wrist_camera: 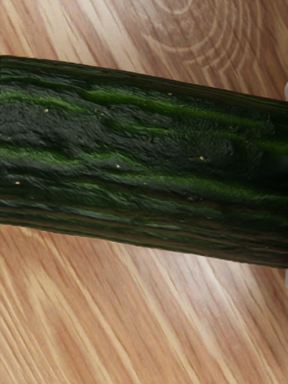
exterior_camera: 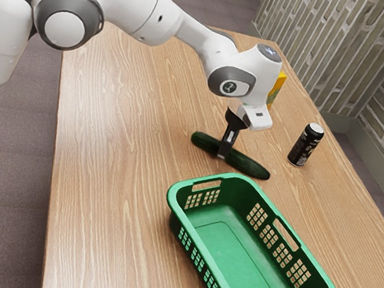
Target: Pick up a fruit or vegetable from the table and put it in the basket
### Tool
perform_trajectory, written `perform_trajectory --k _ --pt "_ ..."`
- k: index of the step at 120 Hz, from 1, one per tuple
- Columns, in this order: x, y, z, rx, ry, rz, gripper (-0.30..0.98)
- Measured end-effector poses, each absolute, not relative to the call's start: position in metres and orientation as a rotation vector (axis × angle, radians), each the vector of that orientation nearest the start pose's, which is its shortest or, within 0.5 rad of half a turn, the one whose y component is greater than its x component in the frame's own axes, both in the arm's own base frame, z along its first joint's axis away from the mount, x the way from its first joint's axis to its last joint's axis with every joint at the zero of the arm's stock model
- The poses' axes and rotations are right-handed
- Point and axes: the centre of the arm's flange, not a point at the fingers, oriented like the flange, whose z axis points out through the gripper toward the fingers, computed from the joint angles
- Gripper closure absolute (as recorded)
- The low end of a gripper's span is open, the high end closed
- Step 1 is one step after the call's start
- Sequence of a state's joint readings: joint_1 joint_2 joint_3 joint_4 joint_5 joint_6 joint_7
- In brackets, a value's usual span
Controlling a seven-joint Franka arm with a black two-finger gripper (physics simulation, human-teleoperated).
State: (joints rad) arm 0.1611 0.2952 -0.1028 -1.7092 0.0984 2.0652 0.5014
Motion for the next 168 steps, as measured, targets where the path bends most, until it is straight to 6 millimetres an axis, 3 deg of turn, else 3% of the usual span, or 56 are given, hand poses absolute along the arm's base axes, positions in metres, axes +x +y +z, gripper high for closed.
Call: perform_trajectory --k 41,70,94,119,149,160,168 --pt "0.648 0.05 0.421 -2.97 0.734 -0.064 0.49" --pt "0.628 0.035 0.505 -2.913 0.744 -0.219 0.46" --pt "0.61 -0.02 0.551 -2.865 0.866 -0.295 0.46" --pt "0.601 -0.1 0.573 -2.806 1.059 -0.324 0.46" --pt "0.593 -0.181 0.582 -2.721 1.258 -0.333 0.46" --pt "0.59 -0.213 0.577 -2.697 1.335 -0.326 0.46" --pt "0.587 -0.226 0.574 -2.687 1.366 -0.318 0.46"
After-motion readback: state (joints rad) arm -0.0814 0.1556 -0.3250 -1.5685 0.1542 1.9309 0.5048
